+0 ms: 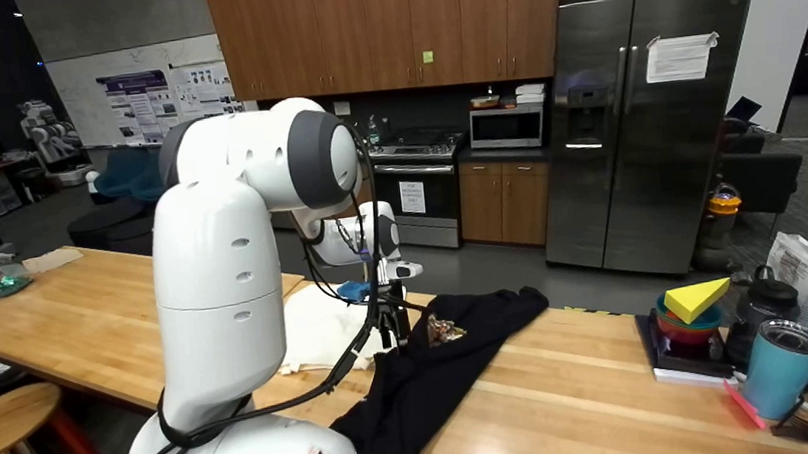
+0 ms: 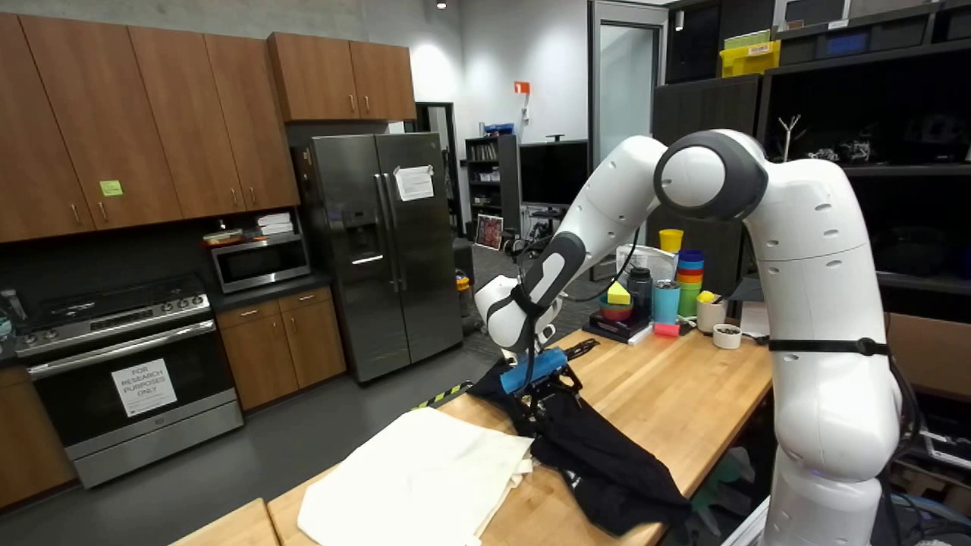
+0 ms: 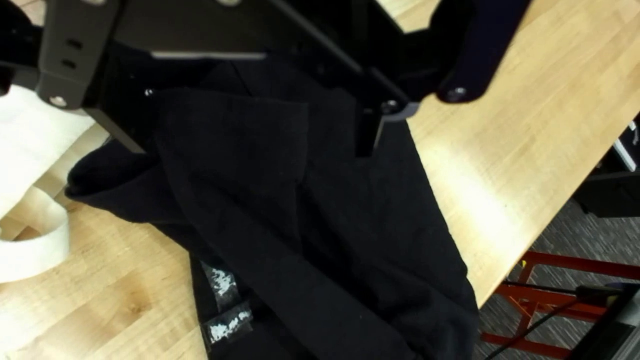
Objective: Unfold the black shirt
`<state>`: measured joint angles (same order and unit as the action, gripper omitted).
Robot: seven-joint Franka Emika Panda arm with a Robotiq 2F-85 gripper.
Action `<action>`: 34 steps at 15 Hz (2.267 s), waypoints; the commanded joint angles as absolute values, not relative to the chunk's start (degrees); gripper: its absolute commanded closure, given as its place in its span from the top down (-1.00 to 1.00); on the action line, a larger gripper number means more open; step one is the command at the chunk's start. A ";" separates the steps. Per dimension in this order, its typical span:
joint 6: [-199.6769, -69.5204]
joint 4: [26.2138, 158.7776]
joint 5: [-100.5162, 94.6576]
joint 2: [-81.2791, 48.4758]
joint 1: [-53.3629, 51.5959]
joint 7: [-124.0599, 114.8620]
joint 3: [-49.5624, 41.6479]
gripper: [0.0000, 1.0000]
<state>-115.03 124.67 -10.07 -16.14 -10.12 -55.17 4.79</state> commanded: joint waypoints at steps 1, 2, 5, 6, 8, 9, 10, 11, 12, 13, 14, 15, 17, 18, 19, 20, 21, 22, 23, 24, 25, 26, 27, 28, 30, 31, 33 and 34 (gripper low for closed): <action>-112.14 121.64 -9.84 -18.63 -10.46 -53.03 4.07 1.00; -111.95 121.21 -9.83 -19.15 -10.52 -52.79 3.98 1.00; -111.28 119.84 -9.91 -20.59 -10.73 -52.19 3.76 0.87; -111.13 119.52 -9.92 -20.94 -10.76 -51.98 3.69 0.61; -111.35 118.93 -9.76 -21.74 -10.78 -51.57 3.60 0.31; -111.35 118.64 -9.81 -21.99 -10.79 -51.46 3.50 0.13; -111.49 118.48 -9.69 -22.22 -10.76 -51.18 3.44 -0.01; -111.48 118.24 -9.65 -22.41 -10.79 -50.93 3.38 -0.20; -111.46 118.03 -9.58 -22.64 -10.82 -50.73 3.33 -0.35; -111.52 117.95 -9.51 -22.67 -10.80 -50.60 3.26 -0.53; -111.59 117.88 -9.51 -22.68 -10.79 -50.52 3.19 -0.65; -111.75 117.96 -9.49 -22.53 -10.77 -50.42 3.16 -0.83; -112.10 118.01 -9.49 -22.26 -10.76 -50.12 3.16 -1.00; -112.37 118.05 -9.47 -22.03 -10.74 -49.90 3.19 -1.00; -112.50 117.98 -9.55 -21.82 -10.66 -49.53 3.12 -1.00; -112.47 117.80 -9.55 -21.79 -10.62 -49.37 3.06 -1.00; -112.52 117.62 -9.50 -21.80 -10.61 -49.12 3.07 -0.99; -112.66 117.51 -9.54 -21.72 -10.60 -48.94 3.04 -0.99; -112.83 117.48 -9.70 -21.53 -10.55 -48.69 2.93 -0.99; -112.81 117.34 -9.81 -21.43 -10.49 -48.45 2.76 -0.99; -112.95 117.21 -9.81 -21.36 -10.40 -48.19 2.61 -0.99; -113.45 117.24 -9.77 -21.17 -10.31 -47.96 2.49 -0.99; -114.06 117.39 -9.69 -20.85 -10.12 -47.56 2.36 -0.99; -115.55 118.08 -9.51 -19.96 -9.59 -46.70 2.09 -0.99; -118.37 118.72 -8.90 -18.98 -8.62 -44.85 1.37 -0.99; -119.17 118.64 -8.63 -18.70 -8.14 -43.87 0.98 -0.99; -120.05 118.15 -8.53 -17.97 -7.01 -41.67 -0.01 -0.99; -120.33 117.75 -8.51 -17.83 -6.42 -40.51 -0.46 -0.99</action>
